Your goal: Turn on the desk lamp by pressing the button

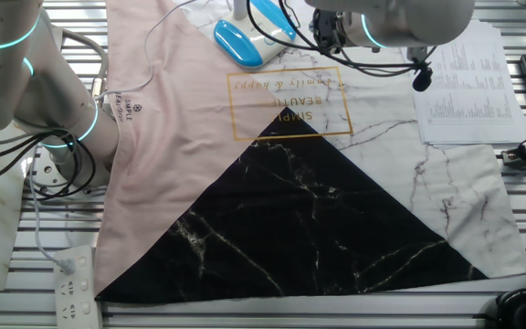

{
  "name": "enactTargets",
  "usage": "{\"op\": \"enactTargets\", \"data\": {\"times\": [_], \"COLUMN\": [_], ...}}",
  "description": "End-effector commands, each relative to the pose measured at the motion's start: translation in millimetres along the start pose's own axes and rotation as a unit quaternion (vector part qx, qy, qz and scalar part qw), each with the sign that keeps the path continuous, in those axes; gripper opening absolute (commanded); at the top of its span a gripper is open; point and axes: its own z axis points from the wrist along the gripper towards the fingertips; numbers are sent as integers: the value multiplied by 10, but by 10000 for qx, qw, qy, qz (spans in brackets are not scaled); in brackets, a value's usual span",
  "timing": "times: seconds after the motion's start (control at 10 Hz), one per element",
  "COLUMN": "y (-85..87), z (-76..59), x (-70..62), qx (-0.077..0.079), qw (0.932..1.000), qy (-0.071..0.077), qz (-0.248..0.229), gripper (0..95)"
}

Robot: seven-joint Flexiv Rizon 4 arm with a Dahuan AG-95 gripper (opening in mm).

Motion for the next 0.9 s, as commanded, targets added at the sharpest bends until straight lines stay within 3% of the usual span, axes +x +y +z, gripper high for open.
{"op": "enactTargets", "data": {"times": [0.1, 0.3, 0.4, 0.8, 0.9], "y": [0, 0, 0, 0, 0], "z": [6, 6, 6, 6, 6], "x": [-3, -3, -3, -3, -3], "qx": [49, 105, 123, 477, 494], "qw": [9999, 9998, 9998, 9972, 9969], "qy": [-6, 24, 108, 444, 434], "qz": [131, 150, 66, -364, -424], "gripper": [0, 0, 0, 0, 0]}}
